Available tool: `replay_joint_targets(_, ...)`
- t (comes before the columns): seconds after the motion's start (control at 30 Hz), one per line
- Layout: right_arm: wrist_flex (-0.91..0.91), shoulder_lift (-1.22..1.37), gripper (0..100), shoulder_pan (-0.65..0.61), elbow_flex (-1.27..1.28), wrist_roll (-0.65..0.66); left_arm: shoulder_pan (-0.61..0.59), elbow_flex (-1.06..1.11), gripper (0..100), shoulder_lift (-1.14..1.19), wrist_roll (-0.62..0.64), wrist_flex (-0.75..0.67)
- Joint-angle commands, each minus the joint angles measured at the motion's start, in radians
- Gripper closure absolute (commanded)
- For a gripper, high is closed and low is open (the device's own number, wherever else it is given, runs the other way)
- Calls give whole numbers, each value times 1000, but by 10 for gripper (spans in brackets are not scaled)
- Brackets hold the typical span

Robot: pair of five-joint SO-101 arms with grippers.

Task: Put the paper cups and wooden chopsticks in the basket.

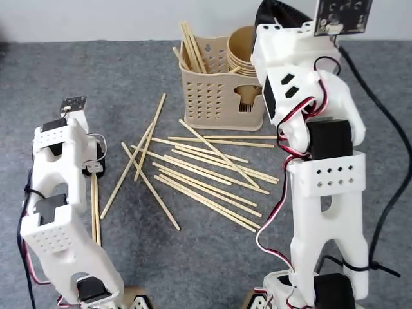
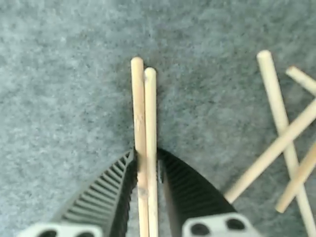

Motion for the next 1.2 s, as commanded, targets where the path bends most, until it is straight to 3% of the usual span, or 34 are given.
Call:
replay_joint_targets(0.0,5,-31,980,4,-58,12,5,-27,987,-69,5,28)
replay_joint_targets(0.2,5,-31,980,4,-58,12,26,-18,988,-173,32,60)
replay_joint_targets(0.6,5,-31,980,4,-58,12,11,-22,979,-37,23,-2)
replay_joint_targets(0.9,7,-31,980,4,-58,12,-8,-22,782,-6,23,-3)
replay_joint_targets(1.03,7,-31,980,4,-58,12,-5,-22,813,-6,23,-5)
replay_joint_targets(1.17,7,-31,980,4,-58,12,-2,-22,956,-5,23,-8)
